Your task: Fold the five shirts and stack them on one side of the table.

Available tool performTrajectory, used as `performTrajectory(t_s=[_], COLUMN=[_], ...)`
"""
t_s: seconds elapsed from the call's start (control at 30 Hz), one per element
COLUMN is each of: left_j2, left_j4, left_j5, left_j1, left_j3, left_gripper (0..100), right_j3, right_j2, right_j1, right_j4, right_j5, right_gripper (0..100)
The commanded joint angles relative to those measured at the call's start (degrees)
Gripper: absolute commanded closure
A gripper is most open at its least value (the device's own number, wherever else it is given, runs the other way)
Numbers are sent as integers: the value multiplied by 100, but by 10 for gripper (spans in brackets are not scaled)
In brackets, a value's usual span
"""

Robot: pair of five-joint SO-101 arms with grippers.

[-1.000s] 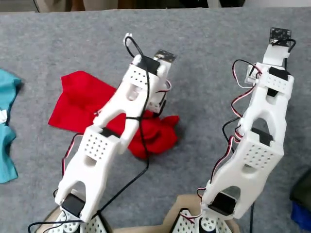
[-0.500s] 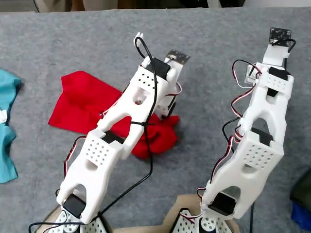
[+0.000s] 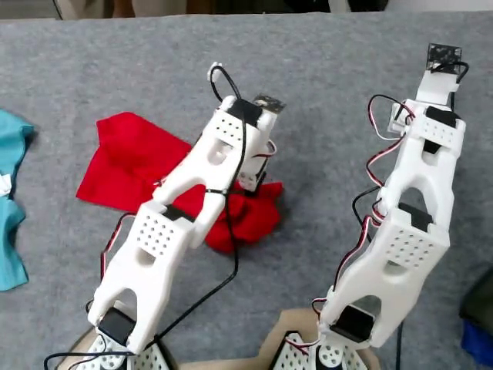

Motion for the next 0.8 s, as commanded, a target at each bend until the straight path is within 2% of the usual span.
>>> performTrajectory(t_s=[0.0, 0.17, 0.43, 0.5, 0.6, 0.67, 0.77], left_j2=[-66, -66, -66, -66, -66, -66, -75], left_j4=[53, 53, 53, 53, 62, 62, 70], left_j5=[9, 290, 343, 396, 844, 1099, 1196], left_j1=[-211, -404, -721, -932, -1389, -1723, -2110], left_j3=[-325, -1169, -2084, -2321, -2778, -3051, -3270], left_gripper=[962, 981, 981, 981, 981, 981, 981], right_j3=[-321, -321, -321, -321, -321, -312, -541], right_j2=[-31, -31, -31, -31, -31, -57, -180], right_j1=[92, 84, 75, 66, 31, -119, -620], right_j4=[26, 26, 26, 26, 35, 149, 862], right_j5=[-35, -35, -35, -35, -18, 255, 712], right_gripper=[831, 831, 831, 831, 831, 831, 831])
